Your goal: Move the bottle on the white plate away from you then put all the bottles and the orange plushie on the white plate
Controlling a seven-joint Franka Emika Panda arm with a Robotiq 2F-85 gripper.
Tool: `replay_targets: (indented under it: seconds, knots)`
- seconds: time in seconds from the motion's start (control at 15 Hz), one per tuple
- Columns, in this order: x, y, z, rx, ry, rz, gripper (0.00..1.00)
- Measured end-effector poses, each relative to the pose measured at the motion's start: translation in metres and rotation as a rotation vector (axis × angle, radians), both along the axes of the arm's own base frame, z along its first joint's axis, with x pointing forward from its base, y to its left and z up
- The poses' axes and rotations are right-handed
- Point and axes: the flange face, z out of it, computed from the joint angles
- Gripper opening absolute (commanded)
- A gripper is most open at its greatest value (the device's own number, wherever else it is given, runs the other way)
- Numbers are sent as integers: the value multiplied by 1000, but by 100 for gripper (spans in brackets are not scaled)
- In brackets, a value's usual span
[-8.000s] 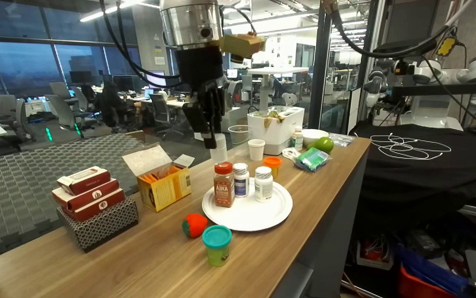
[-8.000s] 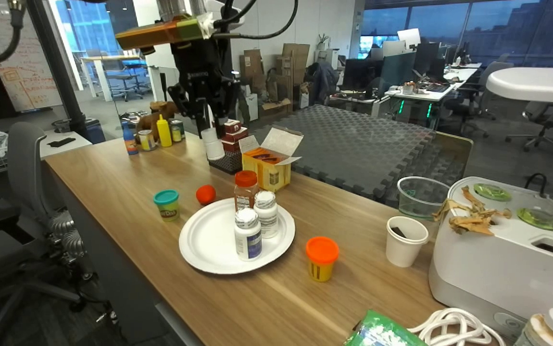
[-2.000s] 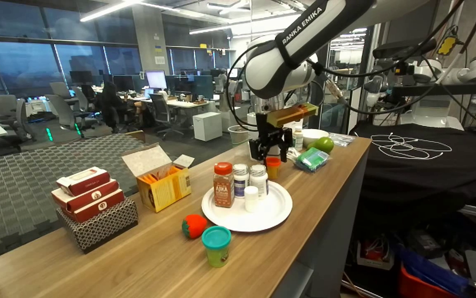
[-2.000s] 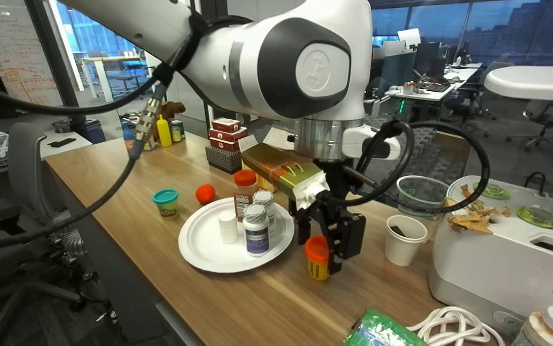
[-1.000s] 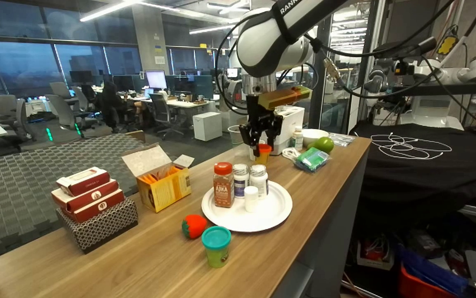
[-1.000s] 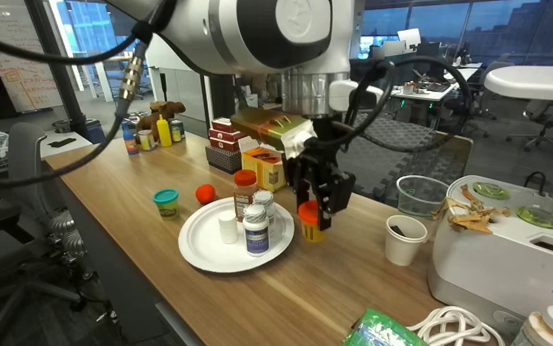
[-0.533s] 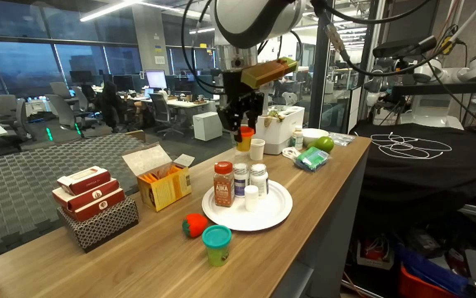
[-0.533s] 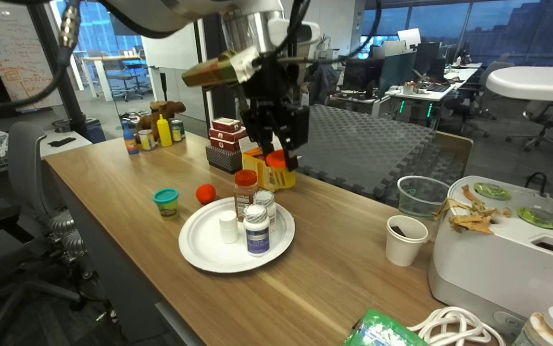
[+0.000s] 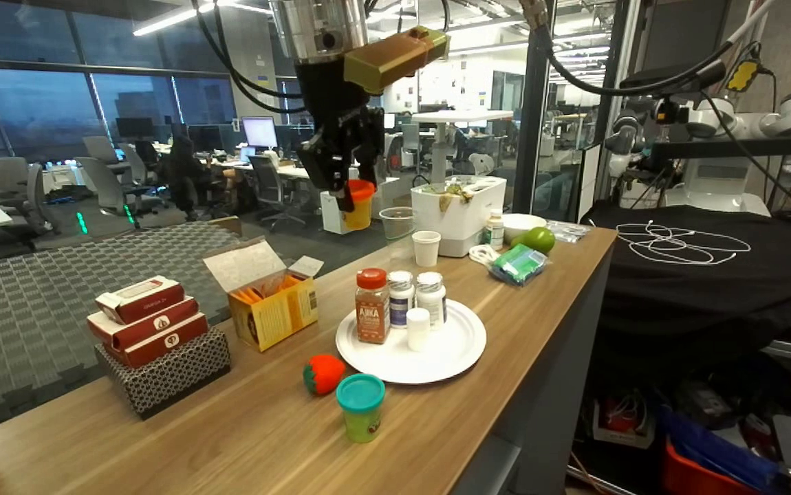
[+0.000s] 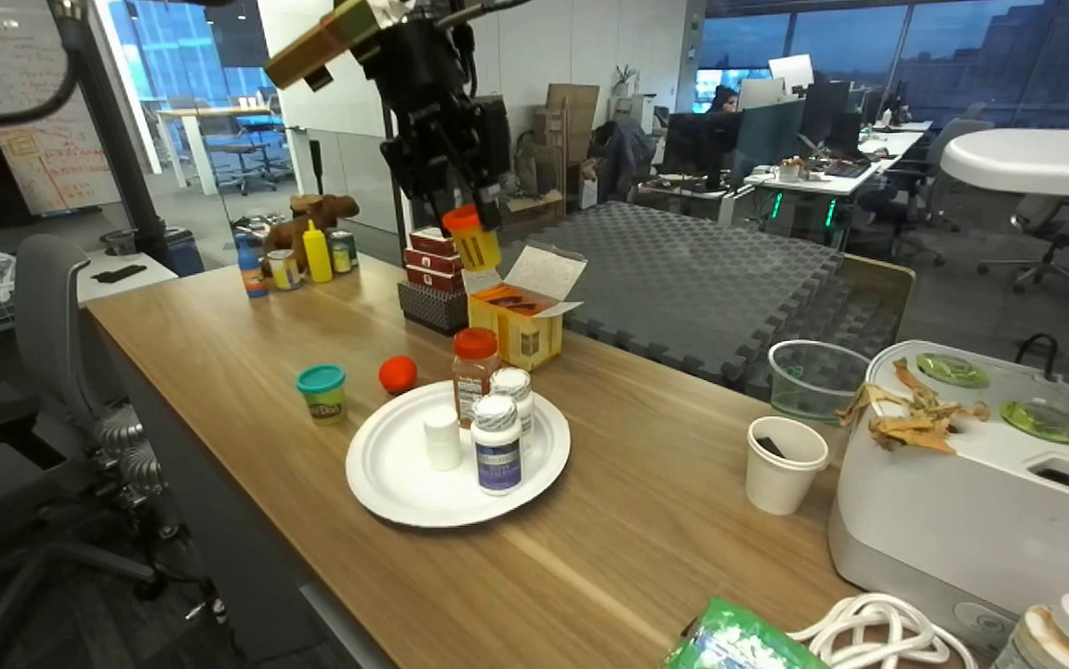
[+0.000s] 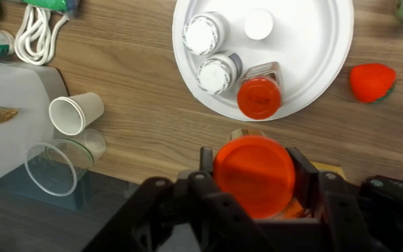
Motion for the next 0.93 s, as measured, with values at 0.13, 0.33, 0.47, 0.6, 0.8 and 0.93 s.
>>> replay_targets:
  seconds: [0.13, 0.33, 0.47, 0.6, 0.8, 0.93]
  knots:
    - [-6, 20, -1, 12, 43, 67, 28]
    - [-15, 39, -7, 26, 97, 129, 28]
    - [-19, 42, -15, 31, 129, 138, 28]
    - [-22, 36, -30, 34, 160, 130, 28]
    - [-26, 19, -57, 44, 197, 108, 28]
    - [-29, 8, -76, 69, 224, 96, 28]
